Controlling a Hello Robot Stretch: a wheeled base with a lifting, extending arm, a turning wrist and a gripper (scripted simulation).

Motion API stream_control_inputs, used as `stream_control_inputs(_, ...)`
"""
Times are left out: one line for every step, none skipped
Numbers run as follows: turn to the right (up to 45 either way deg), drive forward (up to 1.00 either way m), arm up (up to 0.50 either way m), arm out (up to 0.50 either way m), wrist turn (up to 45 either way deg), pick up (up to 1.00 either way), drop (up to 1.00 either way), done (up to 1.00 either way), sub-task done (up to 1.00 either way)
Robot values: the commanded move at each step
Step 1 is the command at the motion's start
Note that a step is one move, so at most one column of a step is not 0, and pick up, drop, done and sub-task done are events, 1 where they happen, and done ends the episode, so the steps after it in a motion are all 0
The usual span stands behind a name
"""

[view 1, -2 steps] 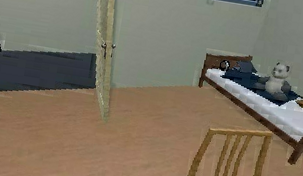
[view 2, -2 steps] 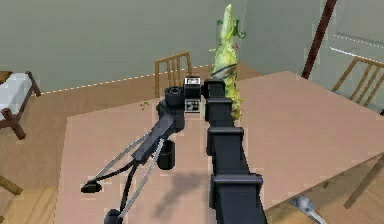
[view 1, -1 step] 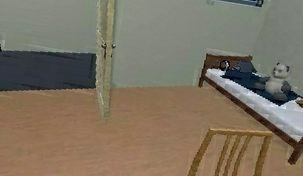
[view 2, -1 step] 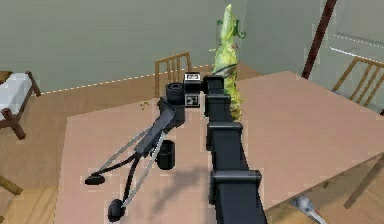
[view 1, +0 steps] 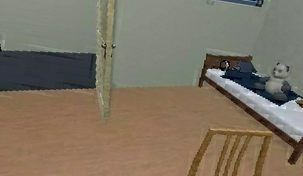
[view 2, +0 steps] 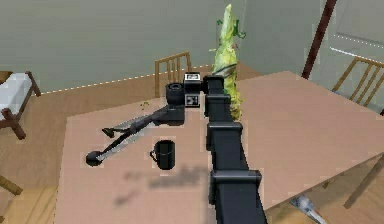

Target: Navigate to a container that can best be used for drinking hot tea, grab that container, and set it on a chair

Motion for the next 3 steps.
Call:
stream_control_inputs(0.0,0.00,0.00,0.00,45.0,0.00,0.00,0.00,0.00)
stream_control_inputs(0.0,0.00,0.00,0.00,21.0,0.00,0.00,0.00,0.00)
stream_control_inputs(0.0,0.00,-0.30,0.00,0.0,0.00,0.00,0.00,0.00)
